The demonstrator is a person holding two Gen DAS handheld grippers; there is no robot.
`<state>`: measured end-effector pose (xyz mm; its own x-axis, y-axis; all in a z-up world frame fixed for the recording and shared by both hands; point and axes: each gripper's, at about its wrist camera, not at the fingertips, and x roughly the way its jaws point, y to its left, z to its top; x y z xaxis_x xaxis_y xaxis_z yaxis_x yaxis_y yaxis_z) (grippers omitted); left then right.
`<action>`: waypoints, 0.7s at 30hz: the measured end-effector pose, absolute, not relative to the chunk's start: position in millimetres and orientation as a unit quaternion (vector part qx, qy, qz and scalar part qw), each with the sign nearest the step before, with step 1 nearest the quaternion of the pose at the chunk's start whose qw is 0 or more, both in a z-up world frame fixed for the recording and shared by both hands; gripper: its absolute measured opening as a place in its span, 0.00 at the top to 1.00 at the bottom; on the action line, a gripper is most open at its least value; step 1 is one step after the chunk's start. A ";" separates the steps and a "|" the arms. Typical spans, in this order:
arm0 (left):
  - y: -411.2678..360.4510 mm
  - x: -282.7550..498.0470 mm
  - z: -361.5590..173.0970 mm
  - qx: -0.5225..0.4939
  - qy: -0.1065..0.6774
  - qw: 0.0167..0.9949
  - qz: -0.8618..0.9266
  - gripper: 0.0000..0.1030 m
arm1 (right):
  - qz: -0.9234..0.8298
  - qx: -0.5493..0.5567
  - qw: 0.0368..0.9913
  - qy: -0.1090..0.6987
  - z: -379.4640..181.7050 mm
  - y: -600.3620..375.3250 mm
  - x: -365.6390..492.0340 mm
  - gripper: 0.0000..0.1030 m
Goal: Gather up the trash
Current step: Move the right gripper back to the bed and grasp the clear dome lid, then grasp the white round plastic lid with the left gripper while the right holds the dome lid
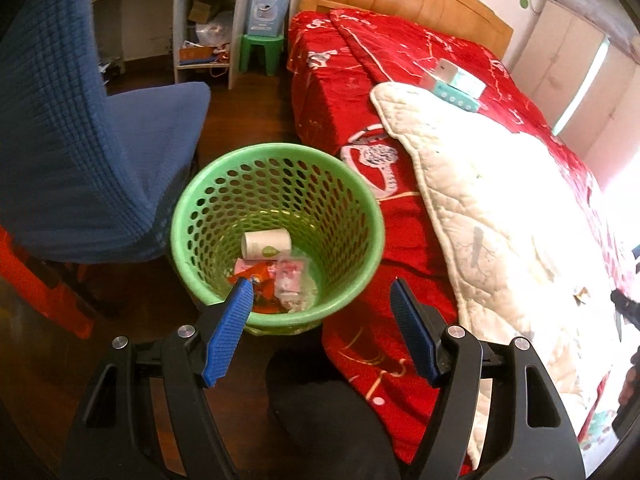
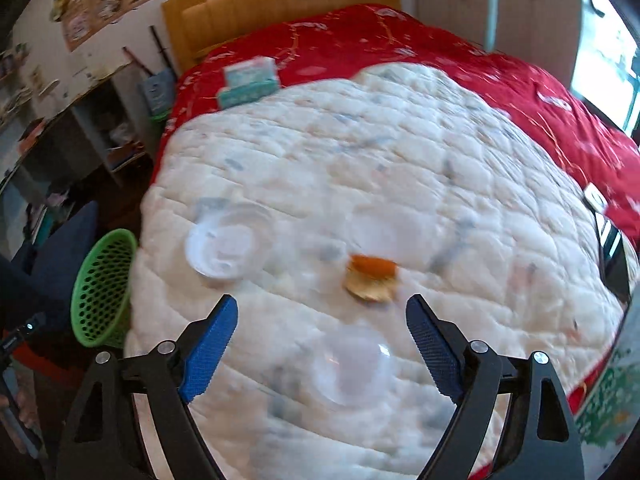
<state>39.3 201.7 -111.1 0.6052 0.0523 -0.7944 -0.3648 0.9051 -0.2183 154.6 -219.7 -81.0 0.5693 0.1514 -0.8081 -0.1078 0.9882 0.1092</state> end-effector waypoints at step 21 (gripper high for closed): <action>111.8 81.9 -86.1 -0.120 0.428 0.895 0.022 0.32 | 0.068 0.058 0.862 0.499 -133.9 -236.5 146.2 0.47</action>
<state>81.9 111.8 -86.1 0.6326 -0.0630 -0.7719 -0.1428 0.9701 -0.1961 146.2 -236.5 -133.9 0.4919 0.1756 -0.8527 -0.0600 0.9840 0.1680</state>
